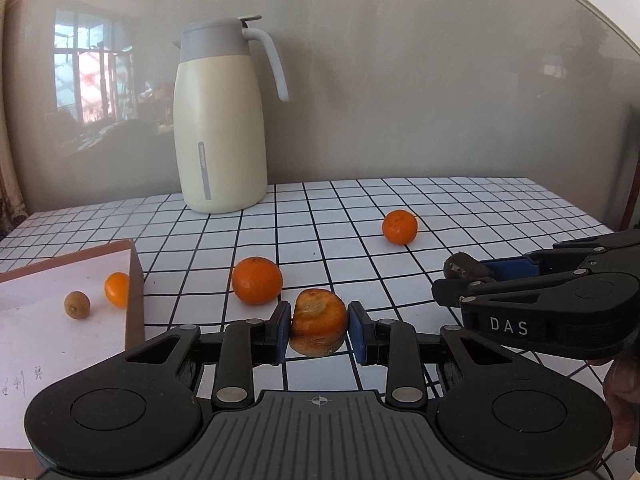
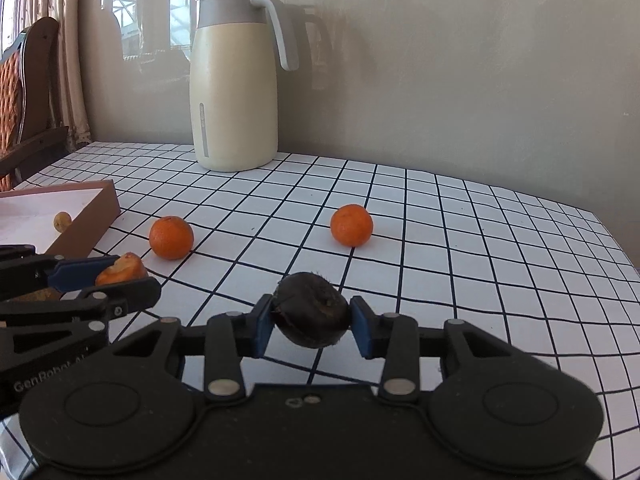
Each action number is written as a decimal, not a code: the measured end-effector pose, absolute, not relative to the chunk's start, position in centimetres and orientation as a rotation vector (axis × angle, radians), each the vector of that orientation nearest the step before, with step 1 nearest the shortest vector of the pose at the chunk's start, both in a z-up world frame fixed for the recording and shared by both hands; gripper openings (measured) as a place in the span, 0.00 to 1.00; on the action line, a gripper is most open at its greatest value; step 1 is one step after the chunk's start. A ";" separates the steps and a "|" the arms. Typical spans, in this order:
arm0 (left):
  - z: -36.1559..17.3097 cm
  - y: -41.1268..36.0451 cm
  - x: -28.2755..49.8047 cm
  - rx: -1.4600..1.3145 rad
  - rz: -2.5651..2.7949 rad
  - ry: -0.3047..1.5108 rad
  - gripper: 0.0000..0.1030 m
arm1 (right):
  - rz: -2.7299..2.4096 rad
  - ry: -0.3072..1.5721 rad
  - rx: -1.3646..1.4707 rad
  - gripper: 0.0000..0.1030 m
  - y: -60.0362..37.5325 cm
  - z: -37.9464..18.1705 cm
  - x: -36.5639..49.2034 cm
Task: Organize fruits
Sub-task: 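Close the left gripper on the peeled mandarin while the right gripper closes on the dark brown fruit, then carry the peeled mandarin and dark brown fruit in both grippers over the box, then open both grippers above the box to drop the fruits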
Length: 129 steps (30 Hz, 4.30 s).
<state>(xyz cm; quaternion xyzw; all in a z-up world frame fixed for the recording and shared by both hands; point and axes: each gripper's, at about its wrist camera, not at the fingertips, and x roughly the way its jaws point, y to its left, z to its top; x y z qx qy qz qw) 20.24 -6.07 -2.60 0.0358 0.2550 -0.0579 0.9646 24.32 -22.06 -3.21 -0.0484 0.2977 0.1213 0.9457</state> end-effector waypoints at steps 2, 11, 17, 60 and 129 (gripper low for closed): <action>-2.4 -5.9 19.3 0.073 -0.123 0.512 0.30 | 0.244 0.608 -0.096 0.31 -22.3 -3.0 23.2; -1.4 -4.7 13.9 0.094 -0.120 0.489 0.30 | 0.253 0.580 -0.104 0.31 -22.7 -1.9 17.0; -1.2 -3.5 10.9 0.107 -0.099 0.482 0.30 | 0.277 0.567 -0.121 0.31 -22.0 -1.5 14.3; 0.2 10.7 3.7 -0.017 0.220 0.388 0.30 | 0.591 0.436 -0.165 0.31 -8.0 0.6 11.3; -0.9 23.9 10.2 -0.054 0.449 0.415 0.30 | 0.626 0.426 -0.146 0.31 0.1 0.5 20.6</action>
